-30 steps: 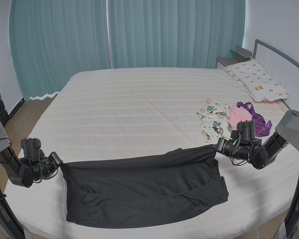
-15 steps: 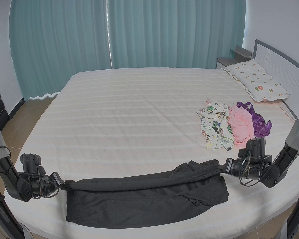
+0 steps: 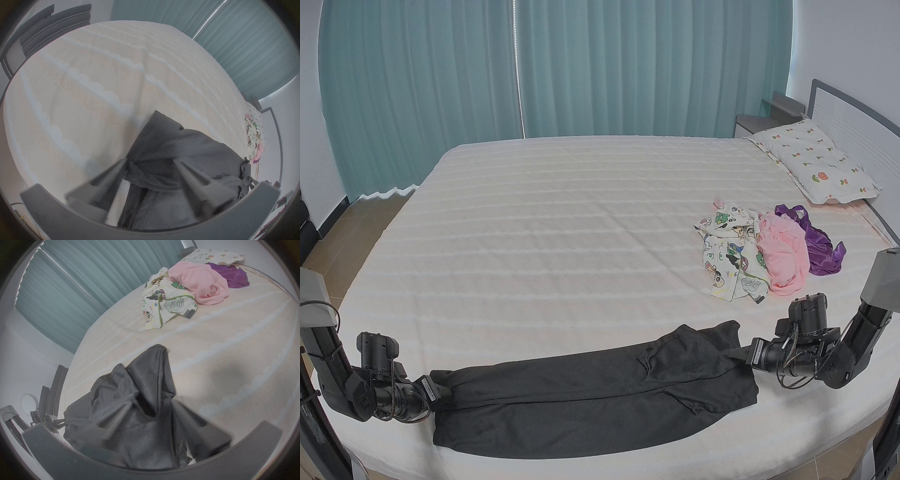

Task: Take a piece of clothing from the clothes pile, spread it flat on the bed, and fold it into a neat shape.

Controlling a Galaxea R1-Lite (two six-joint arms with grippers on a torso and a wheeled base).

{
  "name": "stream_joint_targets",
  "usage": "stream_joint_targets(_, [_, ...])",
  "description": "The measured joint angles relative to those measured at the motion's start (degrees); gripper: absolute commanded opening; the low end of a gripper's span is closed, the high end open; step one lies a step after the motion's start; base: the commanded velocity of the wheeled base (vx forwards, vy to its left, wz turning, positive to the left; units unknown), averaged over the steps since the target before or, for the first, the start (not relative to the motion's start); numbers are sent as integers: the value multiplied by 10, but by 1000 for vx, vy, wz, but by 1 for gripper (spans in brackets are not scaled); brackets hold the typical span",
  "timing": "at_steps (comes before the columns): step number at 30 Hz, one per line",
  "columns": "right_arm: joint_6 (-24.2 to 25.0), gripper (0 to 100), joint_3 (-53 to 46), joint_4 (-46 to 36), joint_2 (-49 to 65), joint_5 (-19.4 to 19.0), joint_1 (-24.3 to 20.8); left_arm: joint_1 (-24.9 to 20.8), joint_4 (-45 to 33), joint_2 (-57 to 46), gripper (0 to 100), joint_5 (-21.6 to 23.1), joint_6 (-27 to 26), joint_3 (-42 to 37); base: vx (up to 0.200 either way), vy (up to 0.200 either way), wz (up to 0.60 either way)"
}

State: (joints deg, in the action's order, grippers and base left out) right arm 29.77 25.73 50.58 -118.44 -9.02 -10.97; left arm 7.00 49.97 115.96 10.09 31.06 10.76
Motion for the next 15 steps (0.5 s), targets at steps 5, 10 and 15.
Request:
stream_joint_targets(5, [14,100,0,8,8,0,3,-2,46,-3,100,-2,1,-29,0,0,0])
stream_joint_targets(10, [32,100,8,9,39,0,7,5,101,-14,100,-2,11,-57,0,0,0])
stream_joint_targets(15, [36,100,37,0,63,1,4,30,127,-37,100,3,54,-55,0,0,0])
